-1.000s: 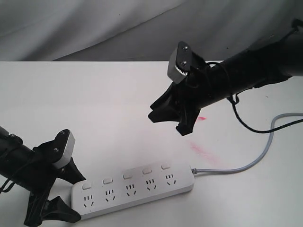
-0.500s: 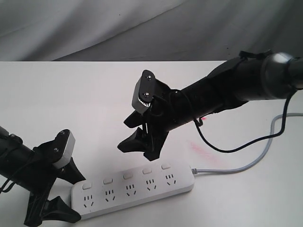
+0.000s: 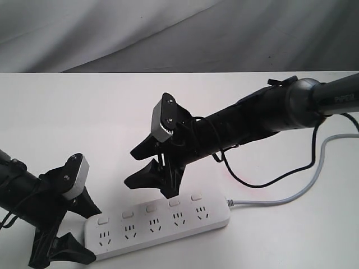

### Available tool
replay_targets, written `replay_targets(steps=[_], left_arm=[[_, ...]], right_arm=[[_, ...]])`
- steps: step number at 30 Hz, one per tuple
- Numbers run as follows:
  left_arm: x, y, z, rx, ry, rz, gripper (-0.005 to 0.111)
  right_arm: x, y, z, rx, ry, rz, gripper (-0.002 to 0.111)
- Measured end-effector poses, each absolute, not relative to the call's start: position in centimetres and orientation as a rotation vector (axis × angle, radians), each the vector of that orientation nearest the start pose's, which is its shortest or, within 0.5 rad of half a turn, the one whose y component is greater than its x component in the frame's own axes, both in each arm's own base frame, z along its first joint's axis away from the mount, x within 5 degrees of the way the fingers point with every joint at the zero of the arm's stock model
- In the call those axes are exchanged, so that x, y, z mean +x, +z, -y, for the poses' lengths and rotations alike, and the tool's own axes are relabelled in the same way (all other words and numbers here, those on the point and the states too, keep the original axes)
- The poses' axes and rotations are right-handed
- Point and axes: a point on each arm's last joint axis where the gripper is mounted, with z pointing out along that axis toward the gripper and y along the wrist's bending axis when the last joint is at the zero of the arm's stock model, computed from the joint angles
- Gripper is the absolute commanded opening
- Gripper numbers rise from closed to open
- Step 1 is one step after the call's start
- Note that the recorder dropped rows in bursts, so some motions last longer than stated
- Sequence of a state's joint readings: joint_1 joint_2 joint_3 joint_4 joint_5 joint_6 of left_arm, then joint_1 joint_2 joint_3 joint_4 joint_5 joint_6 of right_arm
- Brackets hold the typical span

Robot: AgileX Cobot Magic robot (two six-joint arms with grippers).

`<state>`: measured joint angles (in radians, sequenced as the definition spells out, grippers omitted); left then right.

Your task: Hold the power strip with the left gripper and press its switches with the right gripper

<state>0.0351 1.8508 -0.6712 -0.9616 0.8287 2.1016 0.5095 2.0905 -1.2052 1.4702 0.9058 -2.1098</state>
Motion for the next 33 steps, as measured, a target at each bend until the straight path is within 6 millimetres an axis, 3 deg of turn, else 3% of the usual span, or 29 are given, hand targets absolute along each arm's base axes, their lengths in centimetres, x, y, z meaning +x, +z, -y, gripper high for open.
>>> replay_targets(steps=[8, 13, 19, 33], left_arm=[[24.6, 9.9, 4.6, 1.595, -0.769, -2.164, 0.055], [24.6, 9.9, 4.6, 1.595, -0.769, -2.164, 0.055], [24.6, 9.9, 4.6, 1.595, -0.769, -2.164, 0.055], [24.6, 9.9, 4.6, 1.595, -0.767, -2.164, 0.055]], right_arm=[[32.4, 13.3, -28.7, -1.655, 1.089, -1.579, 0.062], [32.1, 11.5, -30.2, -1.734, 1.135, -1.586, 0.062], [31.0, 10.8, -32.1, -1.802, 1.154, -1.548, 0.061], [30.7, 9.4, -32.9, -1.849, 1.033, -1.572, 0.06]])
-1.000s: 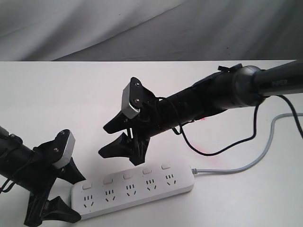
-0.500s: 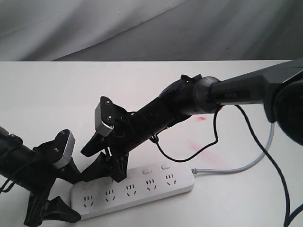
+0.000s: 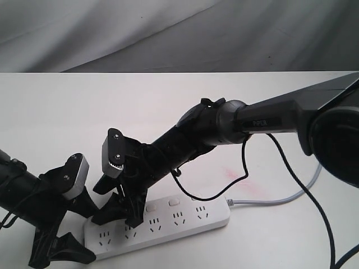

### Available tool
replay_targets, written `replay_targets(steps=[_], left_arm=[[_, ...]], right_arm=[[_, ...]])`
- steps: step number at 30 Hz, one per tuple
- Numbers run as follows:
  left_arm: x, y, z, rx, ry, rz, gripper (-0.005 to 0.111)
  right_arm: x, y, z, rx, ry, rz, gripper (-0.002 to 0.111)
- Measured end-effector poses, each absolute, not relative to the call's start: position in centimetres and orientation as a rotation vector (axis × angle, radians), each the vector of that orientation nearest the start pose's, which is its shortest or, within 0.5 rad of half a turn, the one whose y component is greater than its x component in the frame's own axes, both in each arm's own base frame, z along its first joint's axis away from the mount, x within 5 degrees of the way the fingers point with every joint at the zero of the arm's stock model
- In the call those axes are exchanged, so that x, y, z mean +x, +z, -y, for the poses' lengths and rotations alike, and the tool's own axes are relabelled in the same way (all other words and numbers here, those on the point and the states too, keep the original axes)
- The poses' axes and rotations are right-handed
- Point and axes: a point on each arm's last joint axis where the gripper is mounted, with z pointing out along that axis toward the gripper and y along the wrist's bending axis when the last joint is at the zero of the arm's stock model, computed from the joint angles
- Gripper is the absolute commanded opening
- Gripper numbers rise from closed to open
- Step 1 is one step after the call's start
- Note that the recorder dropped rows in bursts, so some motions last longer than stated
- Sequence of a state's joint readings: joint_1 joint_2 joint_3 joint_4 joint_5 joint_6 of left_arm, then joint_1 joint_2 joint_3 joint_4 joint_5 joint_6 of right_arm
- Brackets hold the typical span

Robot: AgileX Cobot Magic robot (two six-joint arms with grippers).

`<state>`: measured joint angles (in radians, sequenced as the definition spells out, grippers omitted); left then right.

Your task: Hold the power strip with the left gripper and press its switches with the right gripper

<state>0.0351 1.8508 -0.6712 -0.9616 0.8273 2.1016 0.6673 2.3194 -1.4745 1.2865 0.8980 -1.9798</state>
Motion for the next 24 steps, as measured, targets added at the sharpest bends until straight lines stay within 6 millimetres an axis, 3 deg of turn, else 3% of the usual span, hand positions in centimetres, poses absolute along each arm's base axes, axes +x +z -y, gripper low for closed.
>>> replay_targets(steps=[14, 24], left_arm=[[24.62, 9.89, 4.63, 1.595, -0.766, -2.165, 0.055], [24.62, 9.89, 4.63, 1.595, -0.766, -2.165, 0.055]], right_arm=[[31.0, 9.73, -33.28, -1.762, 1.063, -1.581, 0.06], [30.72, 9.34, -32.93, -1.852, 1.035, -1.564, 0.06]])
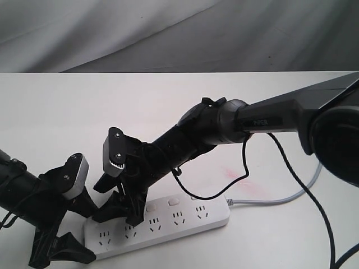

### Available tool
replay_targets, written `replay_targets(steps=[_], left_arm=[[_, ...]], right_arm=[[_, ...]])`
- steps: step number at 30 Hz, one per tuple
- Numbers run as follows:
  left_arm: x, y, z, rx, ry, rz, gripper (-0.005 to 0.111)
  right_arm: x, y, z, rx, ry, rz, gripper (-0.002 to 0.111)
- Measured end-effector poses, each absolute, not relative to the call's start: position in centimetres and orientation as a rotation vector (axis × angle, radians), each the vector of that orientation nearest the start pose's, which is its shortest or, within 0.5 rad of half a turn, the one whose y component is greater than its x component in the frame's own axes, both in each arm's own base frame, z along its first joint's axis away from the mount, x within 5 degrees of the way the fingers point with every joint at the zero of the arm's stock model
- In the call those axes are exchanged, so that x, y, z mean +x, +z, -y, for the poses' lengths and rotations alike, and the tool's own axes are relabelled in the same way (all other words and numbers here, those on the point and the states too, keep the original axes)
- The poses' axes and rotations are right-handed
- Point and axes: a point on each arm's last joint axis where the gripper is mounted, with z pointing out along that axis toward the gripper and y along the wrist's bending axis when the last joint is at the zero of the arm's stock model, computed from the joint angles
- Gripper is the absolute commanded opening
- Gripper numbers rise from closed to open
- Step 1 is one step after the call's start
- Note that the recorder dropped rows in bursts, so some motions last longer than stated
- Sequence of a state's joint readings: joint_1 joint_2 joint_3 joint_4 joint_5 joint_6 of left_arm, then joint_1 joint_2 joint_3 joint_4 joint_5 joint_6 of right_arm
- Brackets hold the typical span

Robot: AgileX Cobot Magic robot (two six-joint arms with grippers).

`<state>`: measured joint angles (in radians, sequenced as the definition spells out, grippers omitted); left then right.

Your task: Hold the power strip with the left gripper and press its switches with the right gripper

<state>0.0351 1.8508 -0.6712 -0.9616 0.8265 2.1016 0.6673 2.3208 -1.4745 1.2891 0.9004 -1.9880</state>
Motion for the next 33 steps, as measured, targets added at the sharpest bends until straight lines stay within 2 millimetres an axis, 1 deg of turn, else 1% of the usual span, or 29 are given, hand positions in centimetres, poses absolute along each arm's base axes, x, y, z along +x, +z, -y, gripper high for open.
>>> replay_targets(steps=[4, 7, 11, 15, 21, 25, 30, 33], left_arm=[[24.6, 9.9, 4.6, 1.595, -0.766, -2.165, 0.055], [24.6, 9.9, 4.6, 1.595, -0.766, -2.165, 0.055], [24.6, 9.9, 4.6, 1.595, -0.766, -2.165, 0.055], [24.6, 9.9, 4.6, 1.595, -0.766, -2.165, 0.055], [24.6, 9.9, 4.6, 1.595, -0.766, -2.165, 0.055], [24.6, 9.9, 4.6, 1.595, -0.766, -2.165, 0.055], [24.6, 9.9, 4.6, 1.595, -0.766, -2.165, 0.055], [24.6, 9.9, 4.6, 1.595, -0.766, -2.165, 0.055]], right_arm=[[30.9, 9.2, -32.8, -1.869, 1.003, -1.57, 0.06], [31.2, 9.4, -32.7, -1.874, 0.951, -1.605, 0.06], [31.2, 9.4, -32.5, -1.897, 0.932, -1.632, 0.06], [30.9, 9.6, -32.6, -1.895, 0.957, -1.677, 0.059], [30.8, 9.7, -32.6, -1.9, 0.946, -1.683, 0.059], [30.5, 9.8, -33.0, -1.917, 0.908, -1.692, 0.059], [30.2, 10.1, -33.7, -1.941, 0.81, -1.682, 0.059], [30.0, 10.2, -34.0, -1.942, 0.802, -1.686, 0.059]])
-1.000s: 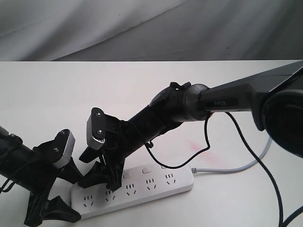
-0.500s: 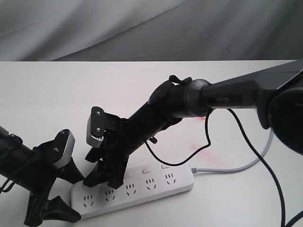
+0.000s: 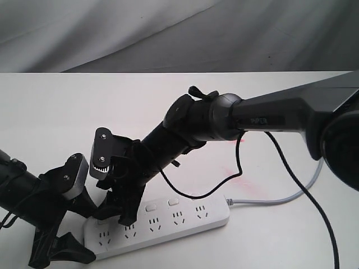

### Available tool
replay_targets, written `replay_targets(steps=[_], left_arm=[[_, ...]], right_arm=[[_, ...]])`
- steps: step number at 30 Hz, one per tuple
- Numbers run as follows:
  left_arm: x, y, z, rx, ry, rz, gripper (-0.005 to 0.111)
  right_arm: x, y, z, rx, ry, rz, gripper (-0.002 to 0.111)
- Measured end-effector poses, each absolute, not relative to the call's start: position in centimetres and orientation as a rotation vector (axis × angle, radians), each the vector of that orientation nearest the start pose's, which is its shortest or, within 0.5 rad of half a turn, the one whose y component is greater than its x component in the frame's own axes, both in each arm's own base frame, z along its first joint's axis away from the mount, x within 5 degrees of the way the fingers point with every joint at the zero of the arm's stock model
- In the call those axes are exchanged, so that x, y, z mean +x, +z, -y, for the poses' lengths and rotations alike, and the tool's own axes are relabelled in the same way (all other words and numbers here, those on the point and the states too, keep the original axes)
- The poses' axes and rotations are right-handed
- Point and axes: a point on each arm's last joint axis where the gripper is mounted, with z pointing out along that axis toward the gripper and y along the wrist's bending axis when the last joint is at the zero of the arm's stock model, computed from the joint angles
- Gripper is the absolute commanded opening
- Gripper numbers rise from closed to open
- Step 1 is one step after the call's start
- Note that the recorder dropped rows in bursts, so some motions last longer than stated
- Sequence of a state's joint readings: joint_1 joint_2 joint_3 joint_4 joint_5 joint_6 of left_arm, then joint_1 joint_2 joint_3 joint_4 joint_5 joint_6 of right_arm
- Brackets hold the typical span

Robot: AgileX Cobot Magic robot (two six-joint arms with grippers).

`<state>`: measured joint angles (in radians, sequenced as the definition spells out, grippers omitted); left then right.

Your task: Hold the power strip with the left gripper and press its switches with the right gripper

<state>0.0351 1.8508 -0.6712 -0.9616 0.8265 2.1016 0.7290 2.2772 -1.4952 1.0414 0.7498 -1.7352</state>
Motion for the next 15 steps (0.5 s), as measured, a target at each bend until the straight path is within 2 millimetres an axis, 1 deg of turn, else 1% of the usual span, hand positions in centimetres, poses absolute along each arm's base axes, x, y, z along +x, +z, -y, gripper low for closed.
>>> replay_targets(steps=[7, 12, 15], left_arm=[[24.6, 9.9, 4.6, 1.595, -0.766, -2.165, 0.055], [24.6, 9.9, 4.6, 1.595, -0.766, -2.165, 0.055], [24.6, 9.9, 4.6, 1.595, -0.766, -2.165, 0.055]], right_arm=[[29.9, 10.3, -34.1, -1.935, 0.813, -1.694, 0.056], [29.8, 11.7, -33.9, -1.953, 0.789, -1.655, 0.056], [29.8, 13.5, -33.7, -1.96, 0.755, -1.609, 0.056]])
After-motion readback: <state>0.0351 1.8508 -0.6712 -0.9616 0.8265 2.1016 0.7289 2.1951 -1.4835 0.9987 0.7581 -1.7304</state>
